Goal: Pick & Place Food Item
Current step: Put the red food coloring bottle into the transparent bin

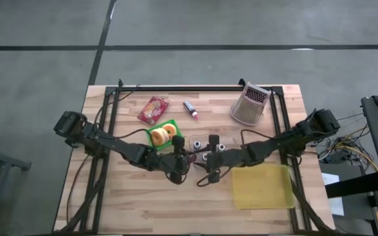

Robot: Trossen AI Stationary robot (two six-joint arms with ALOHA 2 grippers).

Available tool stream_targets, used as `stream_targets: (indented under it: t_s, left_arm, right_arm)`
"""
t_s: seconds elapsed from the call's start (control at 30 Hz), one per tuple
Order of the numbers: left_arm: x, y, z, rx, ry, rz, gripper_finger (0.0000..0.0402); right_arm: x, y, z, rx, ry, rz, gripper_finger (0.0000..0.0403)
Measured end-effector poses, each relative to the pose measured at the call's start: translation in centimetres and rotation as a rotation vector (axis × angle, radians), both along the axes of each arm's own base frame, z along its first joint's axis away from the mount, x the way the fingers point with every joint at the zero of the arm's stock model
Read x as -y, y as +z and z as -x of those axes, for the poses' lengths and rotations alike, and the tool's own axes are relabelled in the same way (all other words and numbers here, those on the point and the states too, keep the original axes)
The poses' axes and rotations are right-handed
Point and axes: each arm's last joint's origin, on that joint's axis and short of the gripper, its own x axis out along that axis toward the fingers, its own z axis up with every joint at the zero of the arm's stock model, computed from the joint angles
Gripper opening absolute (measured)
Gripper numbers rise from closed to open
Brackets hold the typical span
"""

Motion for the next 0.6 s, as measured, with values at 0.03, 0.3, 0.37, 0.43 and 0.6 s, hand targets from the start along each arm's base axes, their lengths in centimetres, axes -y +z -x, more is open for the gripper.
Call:
stream_targets:
  t_s: [0.03, 0.3, 0.37, 0.43, 0.6]
  left_arm:
    - [0.00, 0.02, -0.01, 0.002, 0.000, 0.001, 0.0126]
    - [0.02, 0.16, -0.11, 0.018, -0.004, 0.005, 0.0124]
    - [0.03, 0.21, -0.14, 0.023, -0.006, 0.005, 0.0123]
    - [0.04, 0.24, -0.16, 0.026, -0.009, 0.001, 0.0123]
    - [0.06, 0.29, -0.20, 0.031, -0.015, 0.006, 0.0122]
  right_arm:
    - [0.00, 0.03, -0.02, 0.001, 0.000, 0.000, 0.0210]
    - [0.04, 0.10, -0.05, 0.008, -0.004, -0.003, 0.0210]
    - [0.04, 0.13, -0.07, 0.012, -0.005, -0.004, 0.0207]
    - [0.04, 0.18, -0.08, 0.017, -0.006, -0.008, 0.0196]
    - [0.05, 0.20, -0.09, 0.021, -0.014, -0.004, 0.0141]
